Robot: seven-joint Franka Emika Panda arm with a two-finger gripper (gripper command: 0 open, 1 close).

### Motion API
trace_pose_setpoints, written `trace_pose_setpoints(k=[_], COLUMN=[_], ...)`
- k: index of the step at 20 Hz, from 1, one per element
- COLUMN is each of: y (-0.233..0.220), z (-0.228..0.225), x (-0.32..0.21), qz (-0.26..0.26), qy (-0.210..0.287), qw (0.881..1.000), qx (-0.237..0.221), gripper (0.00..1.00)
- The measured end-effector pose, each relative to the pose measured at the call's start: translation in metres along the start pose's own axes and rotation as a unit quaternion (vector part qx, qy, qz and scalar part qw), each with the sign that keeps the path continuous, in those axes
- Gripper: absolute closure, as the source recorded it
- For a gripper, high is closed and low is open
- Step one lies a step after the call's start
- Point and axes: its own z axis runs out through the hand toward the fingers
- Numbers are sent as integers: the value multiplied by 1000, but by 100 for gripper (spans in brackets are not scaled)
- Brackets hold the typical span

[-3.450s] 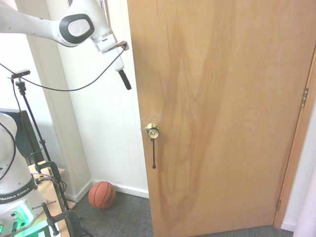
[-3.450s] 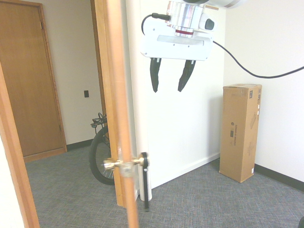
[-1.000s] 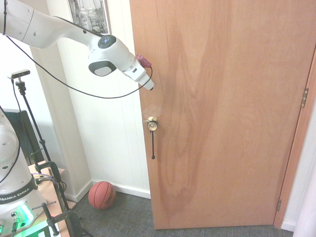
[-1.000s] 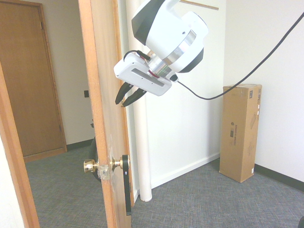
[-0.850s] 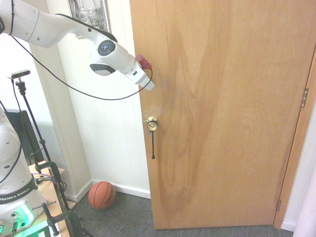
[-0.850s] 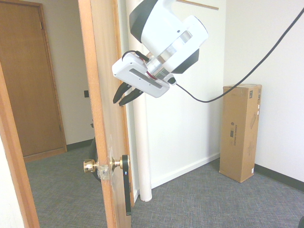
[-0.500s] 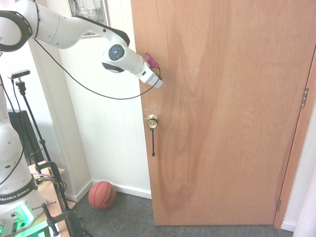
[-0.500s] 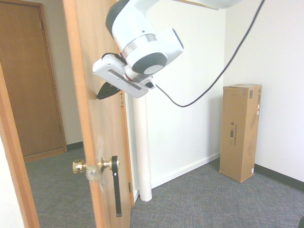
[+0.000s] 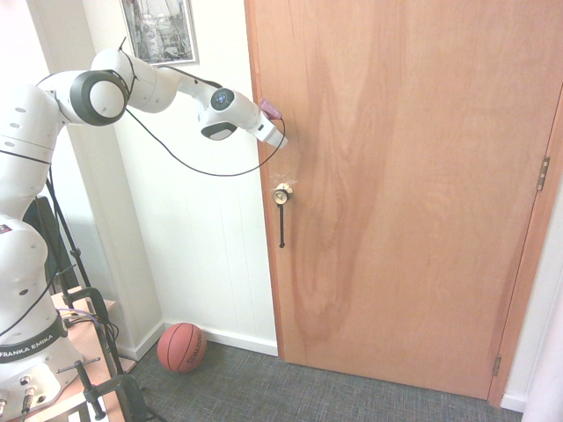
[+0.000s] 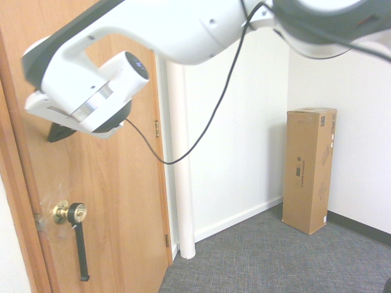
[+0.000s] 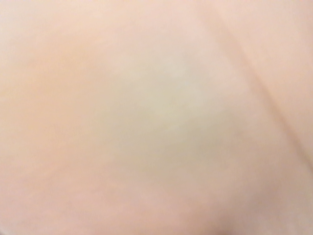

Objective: Close the door

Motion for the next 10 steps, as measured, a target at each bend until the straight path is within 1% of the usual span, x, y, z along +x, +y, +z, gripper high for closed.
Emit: trace_pose_setpoints(k=[3, 10], y=[-16, -16], z=[13, 13], x=[-7, -7], qz=[15, 15], qy=[13, 13], qw=[1000, 1000], qx=[-12, -12], gripper=[100, 100])
